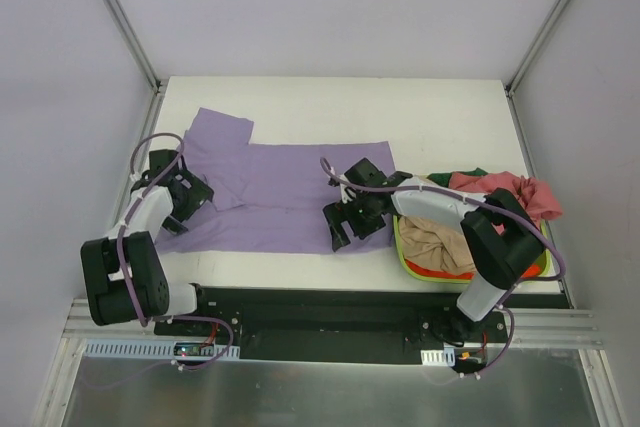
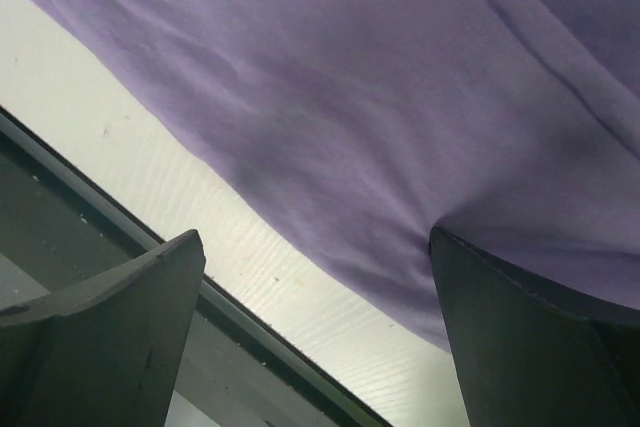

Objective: Fold and stack the t-shirts
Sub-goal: Fold the flattened tshirt in 1/3 of the way

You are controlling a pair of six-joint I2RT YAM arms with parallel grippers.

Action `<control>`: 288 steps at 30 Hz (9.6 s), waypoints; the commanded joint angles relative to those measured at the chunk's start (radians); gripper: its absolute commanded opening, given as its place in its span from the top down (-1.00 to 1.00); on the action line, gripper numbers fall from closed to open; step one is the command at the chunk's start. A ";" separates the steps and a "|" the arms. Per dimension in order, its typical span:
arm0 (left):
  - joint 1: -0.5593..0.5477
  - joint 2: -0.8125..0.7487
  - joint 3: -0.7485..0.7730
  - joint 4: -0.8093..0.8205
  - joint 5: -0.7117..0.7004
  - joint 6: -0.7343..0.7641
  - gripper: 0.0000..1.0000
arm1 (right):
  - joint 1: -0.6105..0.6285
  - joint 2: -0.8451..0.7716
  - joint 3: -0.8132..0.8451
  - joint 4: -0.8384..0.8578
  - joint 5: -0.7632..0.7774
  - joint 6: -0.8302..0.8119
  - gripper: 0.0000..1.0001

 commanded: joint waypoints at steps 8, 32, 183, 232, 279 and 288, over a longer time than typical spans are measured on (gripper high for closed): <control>-0.008 0.088 0.131 0.049 0.177 -0.009 -0.98 | 0.014 -0.045 0.111 -0.050 0.020 -0.017 -0.93; -0.009 0.383 0.575 -0.014 0.162 0.120 -0.98 | -0.026 -0.096 0.099 -0.092 0.071 -0.053 -0.93; -0.160 0.321 0.364 -0.166 0.192 0.143 0.71 | -0.048 -0.031 0.067 -0.150 0.192 -0.096 -0.93; -0.236 0.562 0.705 -0.148 0.278 0.159 1.00 | -0.060 -0.043 0.060 -0.141 0.229 -0.100 -0.93; 0.176 0.105 -0.068 0.138 0.227 0.093 -0.98 | 0.058 -0.051 -0.036 -0.075 0.201 0.090 -0.93; 0.265 -0.001 -0.099 0.023 0.069 0.005 -0.98 | 0.123 -0.039 -0.052 -0.070 0.150 0.119 -0.93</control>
